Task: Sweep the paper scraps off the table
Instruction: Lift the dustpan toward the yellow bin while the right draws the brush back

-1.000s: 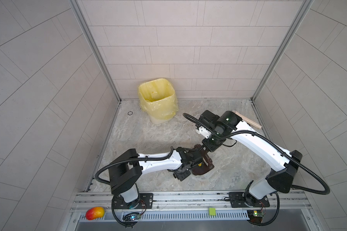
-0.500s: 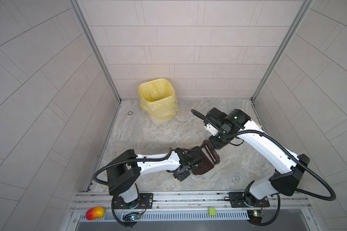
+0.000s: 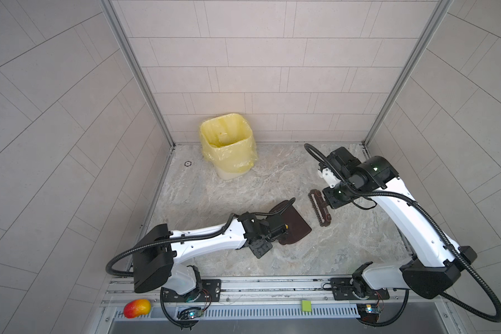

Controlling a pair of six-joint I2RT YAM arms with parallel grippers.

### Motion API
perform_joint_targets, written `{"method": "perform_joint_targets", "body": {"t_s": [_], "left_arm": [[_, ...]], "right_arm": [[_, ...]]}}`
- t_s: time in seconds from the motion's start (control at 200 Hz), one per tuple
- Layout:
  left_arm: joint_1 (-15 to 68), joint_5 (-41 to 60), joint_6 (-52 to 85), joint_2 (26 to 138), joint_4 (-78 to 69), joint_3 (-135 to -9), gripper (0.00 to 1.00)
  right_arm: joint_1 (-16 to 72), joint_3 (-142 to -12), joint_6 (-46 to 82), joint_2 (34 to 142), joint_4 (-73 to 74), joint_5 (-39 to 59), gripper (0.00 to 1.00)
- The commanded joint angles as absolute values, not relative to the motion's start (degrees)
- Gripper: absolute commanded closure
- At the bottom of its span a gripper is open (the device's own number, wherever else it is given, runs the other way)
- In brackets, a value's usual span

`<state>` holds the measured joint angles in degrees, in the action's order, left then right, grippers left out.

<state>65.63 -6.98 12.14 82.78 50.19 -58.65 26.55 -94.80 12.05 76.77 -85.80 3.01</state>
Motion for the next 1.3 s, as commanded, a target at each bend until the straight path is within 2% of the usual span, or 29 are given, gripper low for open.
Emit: {"method": "perform_joint_targets", "body": {"t_s": [0.0, 0.41, 0.921, 1.296], "left_arm": [[65.04, -10.94, 14.10, 80.04, 54.42, -61.29, 1.00], [59.53, -14.06, 15.66, 74.66, 68.40, -71.92, 1.00], [42.08, -16.07, 11.36, 71.27, 77.62, -86.11, 1.00], [26.88, -15.13, 8.10, 72.92, 77.65, -90.13, 1.00]], "right_arm": [[24.47, -92.52, 10.72, 73.64, -84.09, 5.33, 1.00], [22.23, -88.95, 10.37, 72.22, -81.09, 8.32, 1.00], [21.10, -87.28, 8.59, 72.13, -78.75, 12.47, 1.00], [20.66, -87.05, 6.94, 73.06, -78.16, 14.15, 1.00]]}}
